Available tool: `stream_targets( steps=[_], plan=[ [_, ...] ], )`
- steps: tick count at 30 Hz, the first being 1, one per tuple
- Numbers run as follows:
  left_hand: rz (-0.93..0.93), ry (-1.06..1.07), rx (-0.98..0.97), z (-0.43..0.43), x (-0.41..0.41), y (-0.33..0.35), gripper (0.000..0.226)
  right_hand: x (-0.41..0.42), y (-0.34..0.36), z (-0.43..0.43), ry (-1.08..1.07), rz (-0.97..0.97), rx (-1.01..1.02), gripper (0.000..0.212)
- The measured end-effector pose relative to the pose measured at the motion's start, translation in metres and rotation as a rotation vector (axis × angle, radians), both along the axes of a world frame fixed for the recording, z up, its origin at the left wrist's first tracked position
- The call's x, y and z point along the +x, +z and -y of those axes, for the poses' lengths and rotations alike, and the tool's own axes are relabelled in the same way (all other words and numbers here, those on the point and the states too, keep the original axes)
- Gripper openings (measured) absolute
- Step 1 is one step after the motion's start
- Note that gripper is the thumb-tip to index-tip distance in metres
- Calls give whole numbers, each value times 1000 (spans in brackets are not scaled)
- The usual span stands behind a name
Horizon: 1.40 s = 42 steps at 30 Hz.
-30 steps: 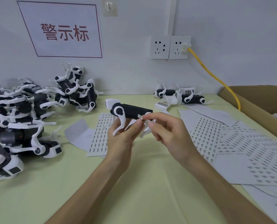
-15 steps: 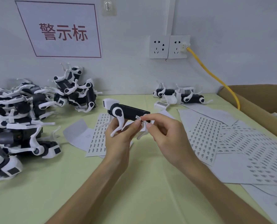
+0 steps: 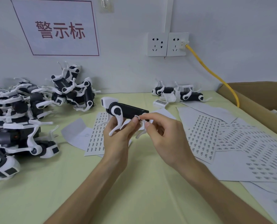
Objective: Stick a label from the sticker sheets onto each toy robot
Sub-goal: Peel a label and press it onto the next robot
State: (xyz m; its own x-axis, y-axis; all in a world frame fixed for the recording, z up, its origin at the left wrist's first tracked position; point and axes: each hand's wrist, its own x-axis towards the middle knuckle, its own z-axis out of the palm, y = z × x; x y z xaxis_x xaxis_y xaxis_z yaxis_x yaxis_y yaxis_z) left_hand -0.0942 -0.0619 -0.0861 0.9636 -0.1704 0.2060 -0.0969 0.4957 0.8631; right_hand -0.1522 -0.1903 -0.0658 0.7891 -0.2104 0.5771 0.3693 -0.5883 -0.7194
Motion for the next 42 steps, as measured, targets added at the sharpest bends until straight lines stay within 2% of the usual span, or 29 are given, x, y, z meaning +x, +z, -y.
stream_targets(
  steps=[3,6,8,14,18,22,25,32,35,37,42],
  plan=[
    [-6,7,8,0,0,0,42,-1,0,-1,-20,5,-35,22],
    [-10,21,28,0,0,0,17,-2,1,-1,-40,21,-101,24],
    [-22,44,36,1,0,1,10,-4,2,-2,-48,26,-147,27],
    [-99,108,48,3,-1,1,11,-5,0,-4,-46,58,-217,33],
    [-198,78,-20,-2,5,5,11,-2,1,1,-97,101,-123,32],
    [-163,-25,-99,-9,11,9,4,1,2,8,-96,71,-21,32],
    [-112,-91,-99,-9,9,9,15,4,-1,8,-9,23,31,37],
    [-63,-147,-82,-3,-1,12,15,5,-4,7,70,44,71,35],
    [-75,-105,-55,-2,-3,13,15,5,-5,6,75,54,67,33],
    [-88,-42,-19,-2,-1,12,4,4,-5,5,86,39,60,33],
    [-136,63,59,0,3,8,19,3,-10,-2,111,5,16,37]
  ],
)
